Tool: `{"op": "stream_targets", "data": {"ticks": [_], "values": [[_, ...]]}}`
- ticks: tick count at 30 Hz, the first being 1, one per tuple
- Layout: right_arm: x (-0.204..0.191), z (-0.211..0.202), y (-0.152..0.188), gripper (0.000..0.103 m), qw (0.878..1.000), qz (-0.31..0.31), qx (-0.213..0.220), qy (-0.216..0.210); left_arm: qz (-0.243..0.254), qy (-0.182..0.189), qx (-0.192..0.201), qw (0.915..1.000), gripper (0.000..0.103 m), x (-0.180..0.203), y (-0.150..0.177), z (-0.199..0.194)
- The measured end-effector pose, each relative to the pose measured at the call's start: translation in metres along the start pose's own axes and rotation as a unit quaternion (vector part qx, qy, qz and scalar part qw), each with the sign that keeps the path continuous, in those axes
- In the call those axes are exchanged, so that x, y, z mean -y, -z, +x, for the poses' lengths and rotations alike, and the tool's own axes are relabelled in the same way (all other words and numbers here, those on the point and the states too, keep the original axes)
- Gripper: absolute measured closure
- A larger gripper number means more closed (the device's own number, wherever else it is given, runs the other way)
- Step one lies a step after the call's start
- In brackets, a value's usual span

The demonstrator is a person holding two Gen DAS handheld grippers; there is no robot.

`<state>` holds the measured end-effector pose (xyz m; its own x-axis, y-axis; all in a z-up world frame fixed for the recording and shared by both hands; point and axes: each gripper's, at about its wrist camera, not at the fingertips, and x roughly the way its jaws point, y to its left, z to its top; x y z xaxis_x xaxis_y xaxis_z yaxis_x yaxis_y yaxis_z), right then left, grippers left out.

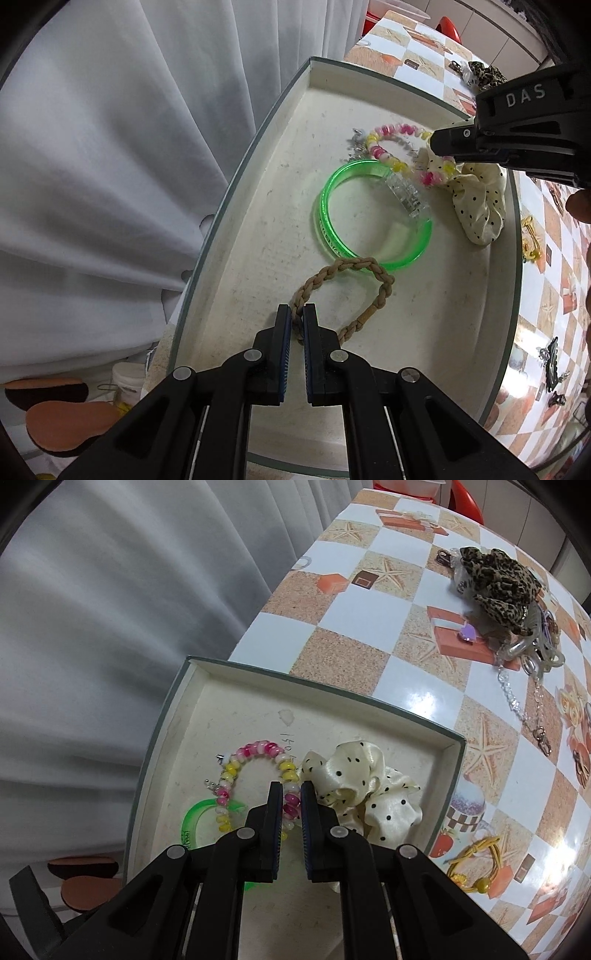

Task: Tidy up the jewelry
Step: 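Carry the braided bracelet into the tray with the left gripper while the right gripper releases the beaded bracelet there, then withdraw both grippers from the tray toward the black hair clips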

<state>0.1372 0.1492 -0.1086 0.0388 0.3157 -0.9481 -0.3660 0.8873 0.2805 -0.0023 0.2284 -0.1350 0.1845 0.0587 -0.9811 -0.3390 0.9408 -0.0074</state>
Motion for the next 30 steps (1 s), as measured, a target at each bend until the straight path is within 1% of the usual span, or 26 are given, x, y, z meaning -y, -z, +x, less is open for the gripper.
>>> {"op": "stream_targets", "data": {"ticks": [1,2,3,4,8,10,16,17,18,19,20,21,22,24,26,30], "values": [[0.000,-0.001,0.001,0.078,1.000,0.001,0.000,-0.003,0.000,-0.002,0.000,1.0000,0.092,0.000,0.000,-0.001],[0.000,-0.003,0.002,0.072,1.000,0.002,0.000,-0.007,0.000,-0.003,0.000,1.0000,0.092,0.003,-0.002,-0.001],[0.000,-0.006,0.003,0.059,1.000,0.003,0.002,-0.011,-0.001,-0.003,-0.001,1.0000,0.092,0.004,-0.003,-0.001],[0.000,-0.010,0.004,0.052,1.000,0.003,0.006,-0.014,-0.001,-0.003,-0.002,1.0000,0.092,0.005,-0.003,-0.001],[-0.001,-0.026,0.010,0.051,1.000,0.006,0.012,-0.024,0.002,-0.003,-0.005,1.0000,0.092,0.001,0.000,-0.006],[0.001,-0.035,0.014,0.044,0.999,0.009,0.017,-0.029,0.006,-0.004,-0.006,1.0000,0.091,0.002,0.000,-0.007],[0.013,-0.058,0.032,0.036,0.999,0.024,0.027,-0.034,0.014,-0.006,-0.008,0.9999,0.091,0.007,0.001,-0.017],[0.018,-0.062,0.036,0.035,0.999,0.028,0.028,-0.033,0.016,-0.005,-0.008,0.9998,0.089,0.010,0.001,-0.019],[0.022,-0.065,0.040,0.033,0.999,0.033,0.028,-0.033,0.018,-0.005,-0.009,0.9998,0.048,0.011,0.001,-0.020],[0.027,-0.068,0.044,0.031,0.998,0.038,0.028,-0.032,0.018,-0.007,-0.010,0.9998,0.015,0.012,0.000,-0.021],[0.032,-0.072,0.049,0.031,0.998,0.044,0.029,-0.032,0.014,-0.019,-0.001,0.9997,0.000,0.013,0.000,-0.026],[0.039,-0.076,0.054,0.029,0.998,0.051,0.029,-0.030,0.016,-0.026,0.014,0.9994,0.000,0.016,0.001,-0.032],[0.043,-0.077,0.057,0.027,0.998,0.056,0.030,-0.030,0.026,-0.025,0.015,0.9992,0.000,0.021,-0.001,-0.035],[0.057,-0.084,0.066,0.024,0.997,0.072,0.032,-0.028,0.031,-0.025,0.012,0.9991,0.000,0.025,-0.002,-0.037],[0.070,-0.092,0.074,0.024,0.995,0.088,0.035,-0.024,0.042,-0.027,0.009,0.9987,0.000,0.032,-0.004,-0.040],[0.101,-0.108,0.094,0.022,0.991,0.123,0.039,-0.015,0.066,-0.026,0.021,0.9973,0.000,0.052,-0.006,-0.052]]}}
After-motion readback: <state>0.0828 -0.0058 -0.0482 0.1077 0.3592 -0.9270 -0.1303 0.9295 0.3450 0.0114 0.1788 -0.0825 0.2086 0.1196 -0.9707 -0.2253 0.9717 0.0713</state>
